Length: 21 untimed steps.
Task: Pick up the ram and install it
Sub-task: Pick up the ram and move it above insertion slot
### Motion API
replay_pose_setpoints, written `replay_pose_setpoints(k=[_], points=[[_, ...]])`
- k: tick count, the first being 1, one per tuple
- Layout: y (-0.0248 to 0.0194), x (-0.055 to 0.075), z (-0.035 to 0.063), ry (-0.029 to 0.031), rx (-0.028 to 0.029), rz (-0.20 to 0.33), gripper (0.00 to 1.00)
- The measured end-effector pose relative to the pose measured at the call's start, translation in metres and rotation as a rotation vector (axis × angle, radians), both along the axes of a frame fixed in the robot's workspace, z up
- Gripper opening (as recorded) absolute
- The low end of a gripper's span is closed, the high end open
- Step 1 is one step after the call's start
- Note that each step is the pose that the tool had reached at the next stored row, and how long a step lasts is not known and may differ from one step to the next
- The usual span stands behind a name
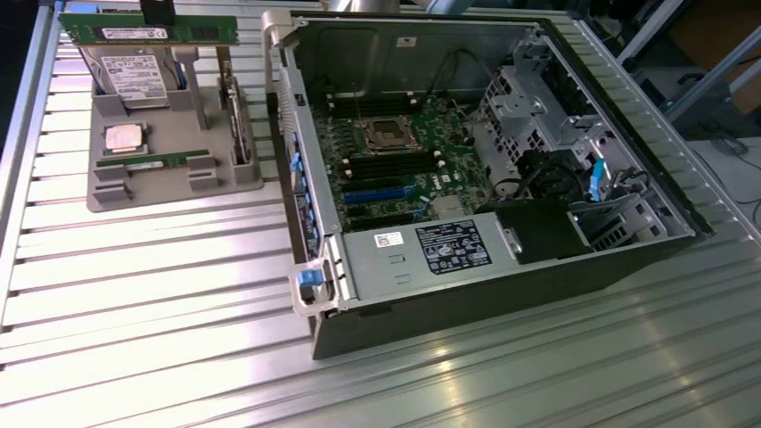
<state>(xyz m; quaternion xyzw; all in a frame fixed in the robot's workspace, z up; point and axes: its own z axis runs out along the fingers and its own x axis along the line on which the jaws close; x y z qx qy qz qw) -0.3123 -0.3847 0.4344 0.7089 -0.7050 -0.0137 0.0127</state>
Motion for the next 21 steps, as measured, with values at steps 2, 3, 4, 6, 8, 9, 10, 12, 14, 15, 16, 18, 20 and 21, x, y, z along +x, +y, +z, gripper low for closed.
replay_pose_setpoints(k=[2,3,4,6,8,9,10,12,14,15,16,18,20,21], points=[[0.0,0.002,0.0,0.0,0.0,0.0,0.12],[0.0,0.004,0.0,0.0,0.0,0.0,0.12],[0.0,0.005,0.0,0.0,0.0,0.0,0.12],[0.0,0.007,0.0,0.0,0.0,0.0,0.12],[0.0,0.011,0.0,0.0,0.0,0.0,0.12],[0.0,0.012,0.0,0.0,-0.0001,0.0,0.12],[0.0,0.013,0.0,0.0,-0.0001,0.0,0.12],[0.0,0.016,0.0,0.0,-0.0002,0.0,0.12],[0.0,0.017,0.0,0.0,-0.0003,0.0,0.12],[0.0,0.018,0.0,-0.0001,-0.0002,0.0,0.12],[0.0,0.019,0.0,0.0001,-0.0003,0.0,0.12],[0.0,0.021,0.0,0.0,-0.0003,0.0,0.12],[0.0,0.024,0.0,0.0,-0.0003,0.0,0.12],[0.0,0.025,0.0,0.0,-0.0003,0.0,0.12]])
